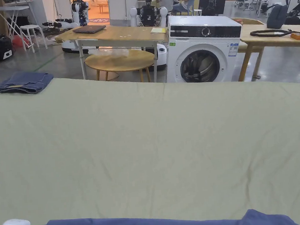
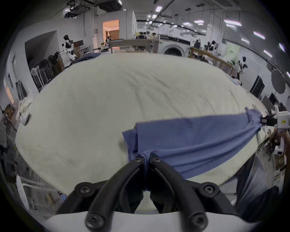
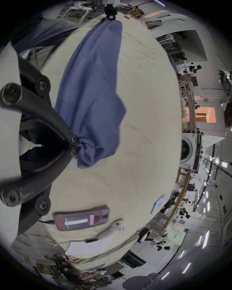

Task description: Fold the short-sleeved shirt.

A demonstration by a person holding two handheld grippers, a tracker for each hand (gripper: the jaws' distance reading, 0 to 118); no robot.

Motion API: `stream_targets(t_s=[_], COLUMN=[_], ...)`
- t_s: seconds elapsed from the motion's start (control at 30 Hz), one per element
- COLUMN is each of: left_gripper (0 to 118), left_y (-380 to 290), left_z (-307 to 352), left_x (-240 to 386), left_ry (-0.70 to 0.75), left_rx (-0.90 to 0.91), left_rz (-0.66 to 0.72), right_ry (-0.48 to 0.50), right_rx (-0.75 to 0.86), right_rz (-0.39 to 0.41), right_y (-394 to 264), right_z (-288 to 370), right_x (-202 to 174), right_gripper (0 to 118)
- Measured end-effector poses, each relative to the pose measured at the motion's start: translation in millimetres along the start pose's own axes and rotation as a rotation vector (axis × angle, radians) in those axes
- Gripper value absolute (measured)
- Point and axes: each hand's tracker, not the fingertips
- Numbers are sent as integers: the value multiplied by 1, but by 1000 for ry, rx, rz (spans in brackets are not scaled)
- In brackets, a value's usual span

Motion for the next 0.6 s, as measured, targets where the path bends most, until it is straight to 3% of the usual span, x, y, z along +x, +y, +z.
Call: stream_targets(t_s=[0.3, 0.33, 0.37, 0.4, 0.43, 0.47, 0.5, 0.6], left_gripper=[0, 1, 6, 15, 31, 43, 51, 51], left_y=[-12, -8, -5, -2, 1, 5, 9, 21], left_z=[-20, -16, -12, -9, -4, -1, 2, 7], left_x=[4, 9, 9, 10, 10, 11, 13, 16], left_ry=[37, 38, 35, 29, 34, 32, 39, 21], left_rx=[-1, -3, -8, -6, 12, 29, 56, 147], left_rz=[-26, -23, -1, 32, 49, 57, 59, 72], right_ry=[-33, -41, -50, -65, -100, -116, -114, -102], right_rx=[-26, -22, -25, -23, -11, 9, 41, 114], right_rz=[27, 35, 39, 39, 37, 19, 10, -12], right_y=[-21, -20, -17, -14, -5, 0, 5, 18], right_z=[-37, -35, -31, -26, -11, -3, 5, 10], right_x=[-7, -9, -11, -13, -17, -18, -17, -10], right_gripper=[2, 7, 19, 38, 64, 72, 72, 72])
